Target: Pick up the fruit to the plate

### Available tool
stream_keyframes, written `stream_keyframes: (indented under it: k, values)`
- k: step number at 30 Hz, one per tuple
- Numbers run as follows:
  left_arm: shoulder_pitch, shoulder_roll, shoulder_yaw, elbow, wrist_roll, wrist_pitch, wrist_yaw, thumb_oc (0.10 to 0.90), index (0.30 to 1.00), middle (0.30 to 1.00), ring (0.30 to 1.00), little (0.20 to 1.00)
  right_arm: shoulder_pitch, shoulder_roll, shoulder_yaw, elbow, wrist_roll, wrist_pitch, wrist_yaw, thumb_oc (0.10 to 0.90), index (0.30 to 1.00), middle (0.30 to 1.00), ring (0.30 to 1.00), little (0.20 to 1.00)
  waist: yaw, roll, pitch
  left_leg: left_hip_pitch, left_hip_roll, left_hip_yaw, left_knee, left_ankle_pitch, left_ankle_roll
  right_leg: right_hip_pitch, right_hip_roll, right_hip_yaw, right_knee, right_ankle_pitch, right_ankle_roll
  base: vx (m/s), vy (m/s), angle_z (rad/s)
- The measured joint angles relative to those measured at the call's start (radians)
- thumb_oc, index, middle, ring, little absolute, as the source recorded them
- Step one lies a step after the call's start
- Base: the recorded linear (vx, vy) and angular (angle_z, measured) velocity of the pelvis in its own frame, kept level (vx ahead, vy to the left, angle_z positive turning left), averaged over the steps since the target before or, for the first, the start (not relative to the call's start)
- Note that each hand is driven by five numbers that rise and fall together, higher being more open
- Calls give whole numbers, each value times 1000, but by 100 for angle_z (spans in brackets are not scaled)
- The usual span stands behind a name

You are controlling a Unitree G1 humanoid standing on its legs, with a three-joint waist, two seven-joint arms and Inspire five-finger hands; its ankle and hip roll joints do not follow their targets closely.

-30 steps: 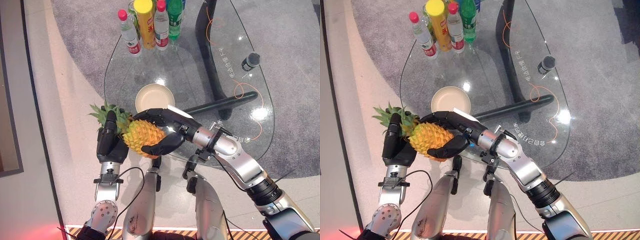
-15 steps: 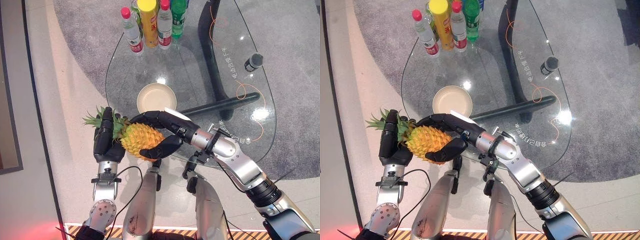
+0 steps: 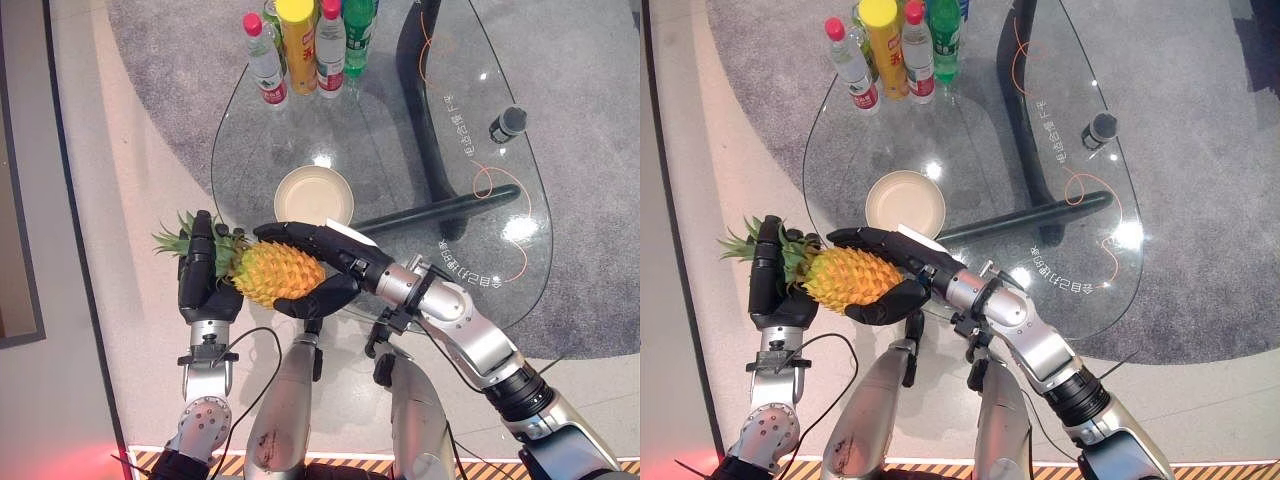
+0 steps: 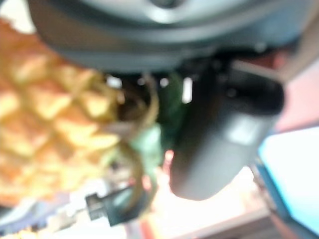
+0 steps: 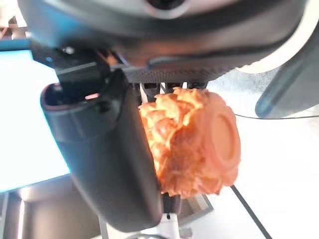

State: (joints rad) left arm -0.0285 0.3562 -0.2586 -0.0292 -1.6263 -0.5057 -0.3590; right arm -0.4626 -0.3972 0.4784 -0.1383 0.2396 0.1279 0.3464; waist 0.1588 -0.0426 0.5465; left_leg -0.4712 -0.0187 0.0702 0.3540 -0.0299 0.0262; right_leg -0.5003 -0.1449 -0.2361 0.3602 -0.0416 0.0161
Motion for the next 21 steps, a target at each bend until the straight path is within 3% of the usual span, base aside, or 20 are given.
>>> stream_keyframes:
  k: [14, 21]
  values:
    - [-15, -18, 25, 0, 83, -6, 4, 100, 300, 300, 300, 200, 43, 10, -22, -4, 8, -30, -40, 800, 900, 900, 900, 900, -4, -2, 0, -4, 2, 3, 22, -12, 4, 5, 1, 2, 1, 1, 3, 0, 0, 0]
    - [-31, -22, 37, 0, 257, -6, 77, 100, 300, 300, 300, 200, 115, 10, -58, -12, 7, -33, -77, 800, 900, 900, 900, 900, -30, -8, 1, -4, 4, 14, 36, -23, 14, 7, -1, 13, 0, 2, 17, -3, 28, -3]
